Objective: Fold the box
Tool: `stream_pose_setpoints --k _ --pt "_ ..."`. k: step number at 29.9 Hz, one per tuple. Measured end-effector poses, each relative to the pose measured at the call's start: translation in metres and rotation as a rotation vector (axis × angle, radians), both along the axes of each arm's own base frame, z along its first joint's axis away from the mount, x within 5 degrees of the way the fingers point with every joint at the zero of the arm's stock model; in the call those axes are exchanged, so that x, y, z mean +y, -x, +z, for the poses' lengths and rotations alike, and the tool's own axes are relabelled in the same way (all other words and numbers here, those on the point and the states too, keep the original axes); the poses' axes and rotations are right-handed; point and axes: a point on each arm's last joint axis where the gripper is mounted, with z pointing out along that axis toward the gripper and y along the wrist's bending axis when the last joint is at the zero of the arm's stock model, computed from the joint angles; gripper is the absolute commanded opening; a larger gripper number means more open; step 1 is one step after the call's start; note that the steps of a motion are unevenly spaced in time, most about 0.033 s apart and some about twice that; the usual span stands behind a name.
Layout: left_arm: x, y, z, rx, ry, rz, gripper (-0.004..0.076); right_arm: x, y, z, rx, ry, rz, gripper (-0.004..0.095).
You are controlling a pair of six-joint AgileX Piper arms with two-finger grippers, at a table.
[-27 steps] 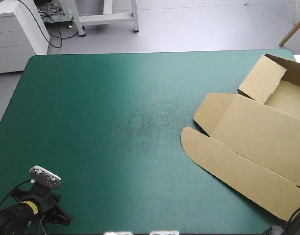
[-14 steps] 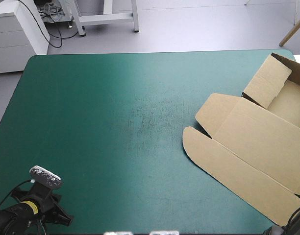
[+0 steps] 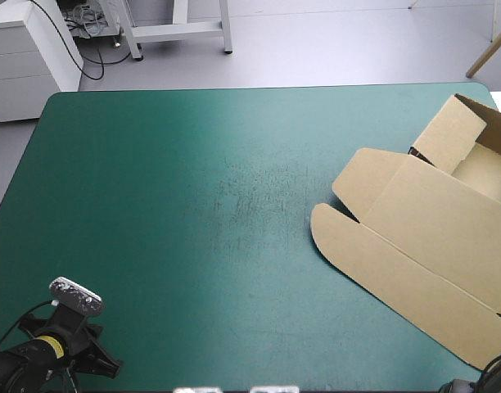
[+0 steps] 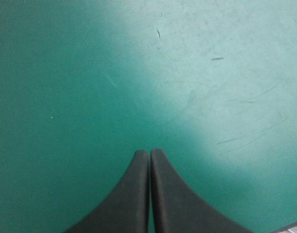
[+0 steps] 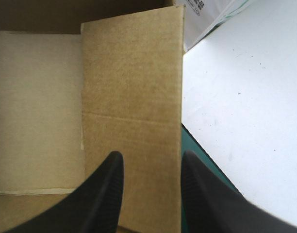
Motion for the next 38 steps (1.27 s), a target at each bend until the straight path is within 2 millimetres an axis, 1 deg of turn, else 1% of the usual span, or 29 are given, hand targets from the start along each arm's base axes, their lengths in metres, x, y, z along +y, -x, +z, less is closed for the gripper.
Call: stream_pose_setpoints --k 4,6,8,11,13,14,18,19,21,22,23,24,25,27,28,31,34,38 --pt "0.0 0.0 0.0 0.0 0.0 0.0 -0.001 0.009 0.01 0.02 -0.05 0.01 0.021 0.0364" --pt "0.0 0.0 0.0 0.0 0.0 0.0 -0.001 0.017 0.018 0.028 -0.059 0.018 0.069 0.036" --pt "0.0 0.0 0.0 0.0 0.0 0.0 -0.001 0.025 0.026 0.035 -0.06 0.029 0.135 0.0328" --pt "0.0 0.0 0.0 0.0 0.0 0.0 -0.001 0.041 0.043 0.044 -0.082 0.015 0.181 0.0182" --pt "0.0 0.0 0.0 0.0 0.0 0.0 -0.001 0.053 0.056 0.045 -0.096 -0.013 0.202 0.0028" --pt "0.0 0.0 0.0 0.0 0.0 0.0 -0.001 0.06 0.063 0.046 -0.106 -0.027 0.221 -0.0018" --pt "0.0 0.0 0.0 0.0 0.0 0.0 -0.001 0.089 0.094 0.049 -0.15 -0.066 0.293 -0.0008" --pt "0.0 0.0 0.0 0.0 0.0 0.0 -0.001 0.099 0.105 0.049 -0.169 -0.069 0.31 -0.0008" --pt "0.0 0.0 0.0 0.0 0.0 0.0 -0.001 0.114 0.121 0.051 -0.197 -0.058 0.334 -0.0008" --pt "0.0 0.0 0.0 -0.001 0.0 0.0 -0.001 0.123 0.13 0.046 -0.198 -0.055 0.354 -0.0008" --pt "0.0 0.0 0.0 -0.001 0.0 0.0 -0.001 0.133 0.138 0.046 -0.211 -0.042 0.377 -0.0008" --pt "0.0 0.0 0.0 -0.001 0.0 0.0 -0.001 0.141 0.144 0.041 -0.209 -0.045 0.399 -0.0008" --pt "0.0 0.0 0.0 -0.001 0.0 0.0 -0.001 0.155 0.153 0.038 -0.218 -0.04 0.438 -0.0008" --pt "0.0 0.0 0.0 -0.001 0.0 0.0 -0.001 0.173 0.167 0.027 -0.214 -0.046 0.498 -0.0008" --pt "0.0 0.0 0.0 -0.001 0.0 0.0 -0.001 0.186 0.177 0.021 -0.222 -0.048 0.546 -0.0008" --pt "0.0 0.0 0.0 -0.001 0.0 0.0 -0.001 0.21 0.204 0.005 -0.232 -0.057 0.645 -0.001" --pt "0.0 0.0 0.0 -0.001 0.0 0.0 -0.001 0.224 0.231 -0.009 -0.251 -0.048 0.711 -0.001" --pt "0.0 0.0 0.0 -0.001 0.0 0.0 -0.001 0.23 0.255 -0.03 -0.256 -0.028 0.741 -0.001"
